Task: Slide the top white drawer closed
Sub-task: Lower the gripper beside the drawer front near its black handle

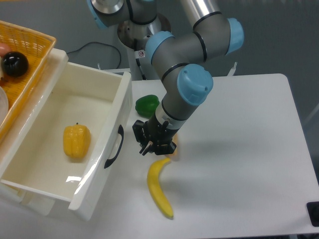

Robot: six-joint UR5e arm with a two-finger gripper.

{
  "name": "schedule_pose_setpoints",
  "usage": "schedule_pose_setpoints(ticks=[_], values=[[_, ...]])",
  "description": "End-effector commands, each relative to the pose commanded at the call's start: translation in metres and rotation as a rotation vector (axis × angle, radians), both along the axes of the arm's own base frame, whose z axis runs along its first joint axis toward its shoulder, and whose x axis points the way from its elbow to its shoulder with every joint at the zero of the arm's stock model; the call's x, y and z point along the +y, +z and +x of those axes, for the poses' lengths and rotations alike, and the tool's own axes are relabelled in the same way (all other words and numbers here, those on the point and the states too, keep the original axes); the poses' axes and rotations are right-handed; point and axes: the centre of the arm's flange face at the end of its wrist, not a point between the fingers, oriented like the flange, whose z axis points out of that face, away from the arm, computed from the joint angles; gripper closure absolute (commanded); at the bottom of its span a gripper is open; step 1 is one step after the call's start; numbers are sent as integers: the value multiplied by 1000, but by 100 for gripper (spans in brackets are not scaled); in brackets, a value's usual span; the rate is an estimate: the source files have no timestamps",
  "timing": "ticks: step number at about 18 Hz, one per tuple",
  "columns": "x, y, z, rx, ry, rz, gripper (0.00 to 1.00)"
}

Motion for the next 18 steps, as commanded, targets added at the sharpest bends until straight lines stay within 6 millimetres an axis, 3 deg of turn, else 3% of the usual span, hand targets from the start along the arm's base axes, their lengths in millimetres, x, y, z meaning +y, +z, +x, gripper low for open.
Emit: schedule_pose_setpoints(ticks=[18], values=[[15,3,28,-1,-45,1,83]])
